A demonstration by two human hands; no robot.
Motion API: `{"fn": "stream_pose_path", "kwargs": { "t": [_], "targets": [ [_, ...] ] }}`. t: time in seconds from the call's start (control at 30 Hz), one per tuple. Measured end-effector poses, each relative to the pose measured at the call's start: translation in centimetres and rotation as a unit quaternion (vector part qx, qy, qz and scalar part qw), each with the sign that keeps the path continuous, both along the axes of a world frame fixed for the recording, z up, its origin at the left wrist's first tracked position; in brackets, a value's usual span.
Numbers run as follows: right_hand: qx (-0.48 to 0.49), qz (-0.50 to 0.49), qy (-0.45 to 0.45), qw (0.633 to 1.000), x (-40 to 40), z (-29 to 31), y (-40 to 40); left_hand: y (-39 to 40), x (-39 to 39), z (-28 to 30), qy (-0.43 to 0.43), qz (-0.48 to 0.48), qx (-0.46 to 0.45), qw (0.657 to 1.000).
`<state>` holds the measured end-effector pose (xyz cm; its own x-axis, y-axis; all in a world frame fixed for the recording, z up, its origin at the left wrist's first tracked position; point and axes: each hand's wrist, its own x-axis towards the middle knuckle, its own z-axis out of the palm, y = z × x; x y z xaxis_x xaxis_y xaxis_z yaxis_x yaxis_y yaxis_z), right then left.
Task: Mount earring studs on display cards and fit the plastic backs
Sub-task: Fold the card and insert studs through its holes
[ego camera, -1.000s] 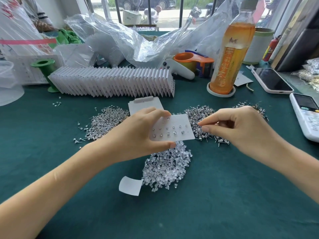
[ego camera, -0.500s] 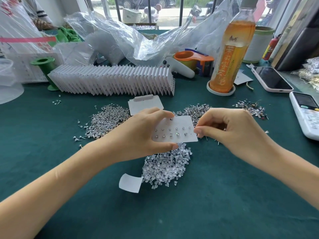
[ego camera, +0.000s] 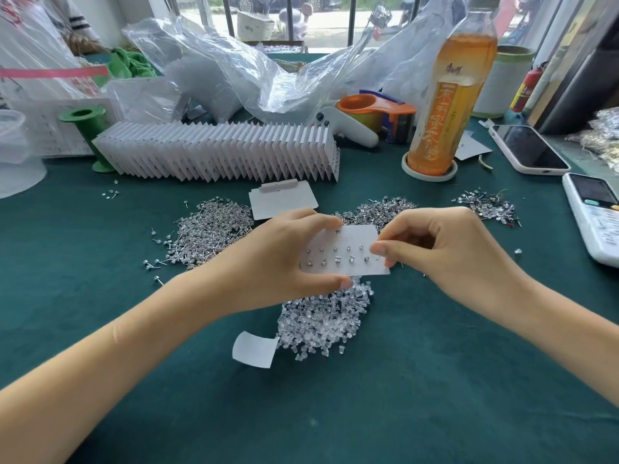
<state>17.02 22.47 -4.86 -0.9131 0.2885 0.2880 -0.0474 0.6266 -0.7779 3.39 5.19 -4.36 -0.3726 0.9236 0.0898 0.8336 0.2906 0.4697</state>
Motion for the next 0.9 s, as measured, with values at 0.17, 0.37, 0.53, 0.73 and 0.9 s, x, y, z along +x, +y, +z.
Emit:
{"fn": "stream_pose_path", "kwargs": {
  "t": [0.17, 0.37, 0.53, 0.73, 0.9],
  "targets": [
    [-0.005, -0.001, 0.006, 1.0, -0.01, 0.12, -0.03, 0.03, 0.03, -0.04, 0.002, 0.005, 0.009, 1.0],
    [0.01, -0.015, 0.015, 1.0, 0.04, 0.0, -0.45, 0.03, 0.11, -0.02, 0.004, 0.003, 0.01, 1.0],
    [0.027, -0.017, 0.007, 0.999, 0.16, 0.01, -0.61, 0.0, 0.18, 0.11, 0.0, 0.003, 0.015, 1.0],
    [-0.06, -0.069, 0.032, 0.995, 0.35, 0.46, -0.54, -0.03, 0.12, 0.38, -0.012, 0.005, 0.02, 1.0],
    [-0.236, -0.073, -0.072, 0.966, 0.52, 0.96, -0.51, -0.03, 0.17, 0.54, -0.022, 0.008, 0.021, 1.0]
  ]
}}
